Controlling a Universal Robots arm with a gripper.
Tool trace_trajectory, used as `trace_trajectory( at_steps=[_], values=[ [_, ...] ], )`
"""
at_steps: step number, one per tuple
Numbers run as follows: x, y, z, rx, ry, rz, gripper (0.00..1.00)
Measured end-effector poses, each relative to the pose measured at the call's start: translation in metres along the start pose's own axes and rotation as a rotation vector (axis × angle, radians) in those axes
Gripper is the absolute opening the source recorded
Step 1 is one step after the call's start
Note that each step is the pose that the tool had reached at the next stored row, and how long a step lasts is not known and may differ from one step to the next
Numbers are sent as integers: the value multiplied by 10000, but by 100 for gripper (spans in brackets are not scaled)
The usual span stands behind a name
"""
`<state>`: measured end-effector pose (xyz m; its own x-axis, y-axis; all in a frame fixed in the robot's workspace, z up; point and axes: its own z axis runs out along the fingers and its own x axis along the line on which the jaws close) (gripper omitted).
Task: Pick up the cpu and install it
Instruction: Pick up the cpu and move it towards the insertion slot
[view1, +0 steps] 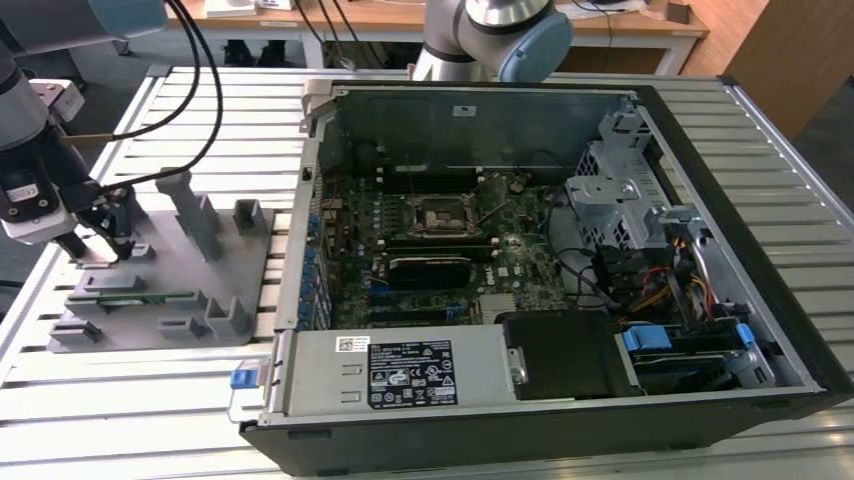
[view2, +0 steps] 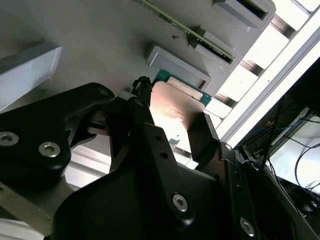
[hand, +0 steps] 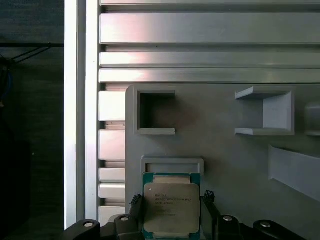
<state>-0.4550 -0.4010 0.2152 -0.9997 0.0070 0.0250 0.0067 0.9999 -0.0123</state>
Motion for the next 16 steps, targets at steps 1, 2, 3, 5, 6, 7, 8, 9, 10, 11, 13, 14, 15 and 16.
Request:
trace_trajectory(
  at_steps=[1, 2, 3, 5, 6, 7, 8, 9, 10, 11, 13, 14, 15, 16],
  values=[
    [0, 0, -5, 0, 0, -1, 54],
    [0, 0, -6, -1, -3, -1, 54],
    [1, 1, -11, -1, 0, 0, 54],
    [2, 0, -22, 0, 0, 0, 54],
    [2, 0, -31, 0, 1, 1, 54],
    [2, 0, -39, 0, 0, 1, 54],
    [2, 0, -46, -1, 0, 1, 54],
    [2, 0, -54, 0, 0, 1, 54],
    [2, 0, -63, -1, 0, 1, 54],
    [3, 0, -72, -1, 0, 1, 54],
    [3, 0, -89, -1, -2, 0, 54],
    [4, 0, -100, -1, -2, 1, 54],
    [4, 0, -110, -2, -3, 1, 54],
    [4, 0, -118, -1, -3, 1, 54]
  ],
)
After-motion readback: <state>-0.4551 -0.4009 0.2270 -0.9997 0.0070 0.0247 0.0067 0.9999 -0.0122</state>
